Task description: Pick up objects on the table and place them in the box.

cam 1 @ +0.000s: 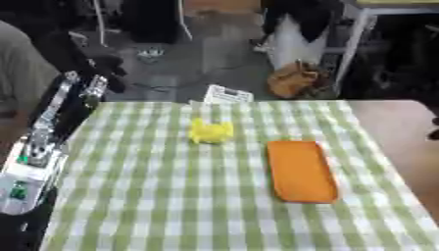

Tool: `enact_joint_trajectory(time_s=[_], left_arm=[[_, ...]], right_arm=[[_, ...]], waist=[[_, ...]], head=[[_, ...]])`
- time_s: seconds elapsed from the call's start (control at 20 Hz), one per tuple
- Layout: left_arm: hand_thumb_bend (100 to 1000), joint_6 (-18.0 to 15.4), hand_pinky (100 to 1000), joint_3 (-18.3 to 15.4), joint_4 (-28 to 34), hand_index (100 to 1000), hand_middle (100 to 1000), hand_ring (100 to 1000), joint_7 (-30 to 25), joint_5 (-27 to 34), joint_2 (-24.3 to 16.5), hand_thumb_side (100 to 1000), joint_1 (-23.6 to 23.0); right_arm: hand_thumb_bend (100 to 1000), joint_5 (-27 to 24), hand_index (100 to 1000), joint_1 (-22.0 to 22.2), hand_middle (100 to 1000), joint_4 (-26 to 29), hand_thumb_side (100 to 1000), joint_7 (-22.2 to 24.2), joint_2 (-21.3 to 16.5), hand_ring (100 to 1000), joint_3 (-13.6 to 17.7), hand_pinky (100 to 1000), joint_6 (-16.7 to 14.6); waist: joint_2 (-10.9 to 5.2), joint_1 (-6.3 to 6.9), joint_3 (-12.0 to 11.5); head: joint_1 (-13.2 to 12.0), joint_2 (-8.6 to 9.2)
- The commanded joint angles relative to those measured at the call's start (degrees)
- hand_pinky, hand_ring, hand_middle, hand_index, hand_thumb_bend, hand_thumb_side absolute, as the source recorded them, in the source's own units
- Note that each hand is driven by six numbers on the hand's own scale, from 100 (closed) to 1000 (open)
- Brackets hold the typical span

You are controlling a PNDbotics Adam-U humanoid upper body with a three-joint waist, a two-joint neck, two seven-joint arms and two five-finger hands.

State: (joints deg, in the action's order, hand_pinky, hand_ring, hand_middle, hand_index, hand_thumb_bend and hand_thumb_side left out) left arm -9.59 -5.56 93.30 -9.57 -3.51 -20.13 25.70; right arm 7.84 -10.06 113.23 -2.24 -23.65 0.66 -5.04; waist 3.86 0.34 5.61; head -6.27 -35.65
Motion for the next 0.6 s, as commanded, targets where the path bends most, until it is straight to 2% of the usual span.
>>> enact_joint_trajectory(time_s=[0.05,0.45,0.55,0.6], left_arm=[[100,0.07,610,-0.57,0.56,808,611,571,0.27,-1.14,-1.18,732,1.57],[100,0.18,611,0.11,-4.35,811,624,582,2.4,-10.57,-0.69,692,5.62],[100,0.54,612,0.39,-6.95,815,633,587,2.72,-15.21,-0.53,659,7.53],[100,0.62,617,0.59,-8.22,819,652,598,2.76,-17.66,-0.43,592,8.52]], right_arm=[[100,-0.06,754,-0.35,738,1.37,694,-0.02,-1.79,603,0.43,519,-0.15],[100,-0.13,754,-0.31,738,1.37,694,0.08,-1.72,602,0.39,519,-0.13],[100,-0.17,754,-0.28,738,1.37,695,0.09,-1.71,602,0.37,519,-0.13],[100,-0.19,754,-0.26,738,1.37,695,0.11,-1.69,602,0.35,519,-0.13]], waist=[[-0.39,-0.36,0.01],[-0.47,-0.37,0.35],[-0.49,-0.36,0.49],[-0.51,-0.36,0.55]], head=[[-0.05,0.41],[-0.23,0.5],[-0.22,0.53],[-0.22,0.54]])
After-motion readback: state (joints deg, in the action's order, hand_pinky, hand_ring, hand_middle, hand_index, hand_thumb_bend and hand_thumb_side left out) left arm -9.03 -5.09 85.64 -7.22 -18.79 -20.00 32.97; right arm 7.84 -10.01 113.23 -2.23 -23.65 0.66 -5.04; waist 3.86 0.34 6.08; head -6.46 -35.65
